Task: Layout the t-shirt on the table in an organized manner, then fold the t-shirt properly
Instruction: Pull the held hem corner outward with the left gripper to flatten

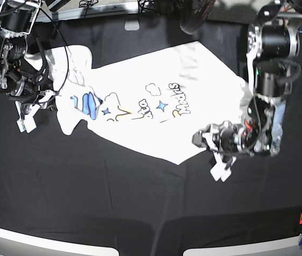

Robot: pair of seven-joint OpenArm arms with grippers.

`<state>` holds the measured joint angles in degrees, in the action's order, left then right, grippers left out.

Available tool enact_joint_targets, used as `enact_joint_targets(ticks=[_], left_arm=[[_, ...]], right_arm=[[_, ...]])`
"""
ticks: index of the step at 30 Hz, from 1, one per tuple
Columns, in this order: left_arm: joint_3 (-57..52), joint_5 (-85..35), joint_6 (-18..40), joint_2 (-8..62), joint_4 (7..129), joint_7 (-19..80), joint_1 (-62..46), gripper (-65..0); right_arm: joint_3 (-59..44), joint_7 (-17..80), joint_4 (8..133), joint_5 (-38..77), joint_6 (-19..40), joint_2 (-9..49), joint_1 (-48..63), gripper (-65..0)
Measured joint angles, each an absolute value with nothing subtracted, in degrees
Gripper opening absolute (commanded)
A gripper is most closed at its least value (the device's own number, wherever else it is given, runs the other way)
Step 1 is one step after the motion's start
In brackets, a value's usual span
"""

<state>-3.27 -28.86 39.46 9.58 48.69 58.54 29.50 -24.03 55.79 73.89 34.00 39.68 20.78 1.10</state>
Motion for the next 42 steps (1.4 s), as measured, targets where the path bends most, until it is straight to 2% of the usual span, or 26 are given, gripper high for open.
enact_joint_targets(ticks=[6,10,11,13,14,15,19,25,29,32,36,38,42], left_arm=[[-3.18,-28.84,39.44,12.03,48.71,56.75,37.47,-65.0],[-3.22,-28.95,39.40,12.93,48.71,62.85,39.55,-65.0],[-3.22,-28.97,39.44,12.97,48.71,62.92,39.35,-62.5],[-3.20,-28.99,39.48,13.02,48.71,62.65,38.44,-45.6],[-3.16,-28.97,39.48,13.08,48.71,61.91,37.74,-41.5],[-3.14,-28.91,39.51,13.26,48.71,60.99,36.95,-41.1],[-3.11,-19.99,39.64,14.20,48.69,56.23,33.67,-41.3],[-3.07,-24.67,39.44,16.78,48.42,58.78,31.27,-41.3],[-3.07,-24.69,39.44,17.65,47.70,56.36,31.35,-41.3],[-3.07,-21.78,39.46,17.58,42.98,52.45,31.70,-41.3],[-3.44,-24.91,39.72,17.98,35.11,50.13,32.51,-41.4],[-3.44,-30.15,39.66,18.09,33.56,54.04,32.93,-44.4],[-3.44,-41.52,39.92,17.87,33.43,63.83,32.21,-54.7]], right_arm=[[-24.03,55.81,73.89,34.02,39.68,20.78,1.13,-65.0],[-24.03,55.86,73.89,34.02,39.66,20.78,1.13,-65.0],[-24.03,55.86,73.89,34.04,39.68,20.78,1.10,-65.0],[-24.03,55.86,73.89,34.04,39.68,20.78,1.13,-65.0],[-24.03,55.92,73.89,34.06,39.68,20.78,1.13,-65.0],[-24.03,55.94,73.89,34.04,39.66,20.78,1.13,-65.0],[-24.03,55.99,73.89,34.06,39.68,20.78,1.13,-65.0],[-24.03,56.01,73.89,34.06,39.68,20.78,1.13,-65.0],[-24.03,56.01,73.89,34.06,39.68,20.78,1.10,-65.0],[-24.03,56.42,73.89,35.44,39.66,20.78,1.13,-65.0],[-24.03,56.99,73.89,36.25,39.66,20.78,1.26,-65.0],[-24.03,56.99,73.89,36.27,39.66,20.80,1.28,-65.0],[-24.03,56.99,73.89,36.34,39.66,20.80,1.26,-65.0]])
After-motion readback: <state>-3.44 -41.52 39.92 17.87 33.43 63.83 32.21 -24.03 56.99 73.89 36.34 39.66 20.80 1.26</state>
